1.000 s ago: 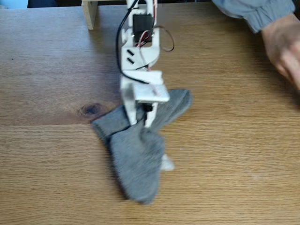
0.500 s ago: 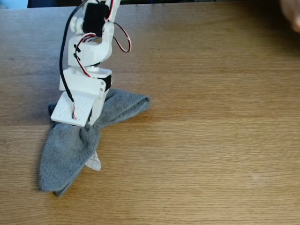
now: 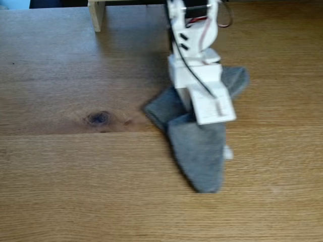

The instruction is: Clean the area in front of the robot

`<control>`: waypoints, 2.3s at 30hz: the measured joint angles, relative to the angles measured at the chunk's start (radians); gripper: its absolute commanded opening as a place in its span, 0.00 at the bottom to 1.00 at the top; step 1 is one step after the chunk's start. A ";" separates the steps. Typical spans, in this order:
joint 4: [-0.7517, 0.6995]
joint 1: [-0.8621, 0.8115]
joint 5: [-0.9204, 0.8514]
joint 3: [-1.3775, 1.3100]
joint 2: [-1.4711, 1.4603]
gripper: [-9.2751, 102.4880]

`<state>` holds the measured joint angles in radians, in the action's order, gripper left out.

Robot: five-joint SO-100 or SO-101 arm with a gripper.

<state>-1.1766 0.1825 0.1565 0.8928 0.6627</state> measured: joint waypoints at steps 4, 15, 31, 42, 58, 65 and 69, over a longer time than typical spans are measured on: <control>0.121 0.020 -0.021 0.000 -0.043 0.08; 0.380 -0.124 -0.179 -0.009 -0.272 0.08; -0.186 -0.549 -0.195 -0.017 -0.163 0.08; -0.431 -0.353 -0.100 -0.002 -0.067 0.08; -0.347 0.075 0.124 0.000 0.241 0.08; -0.155 -0.101 0.130 0.003 0.012 0.08; 0.029 -0.215 0.064 0.081 -0.034 0.08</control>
<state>-1.1474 -0.0322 0.2209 0.9741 0.6289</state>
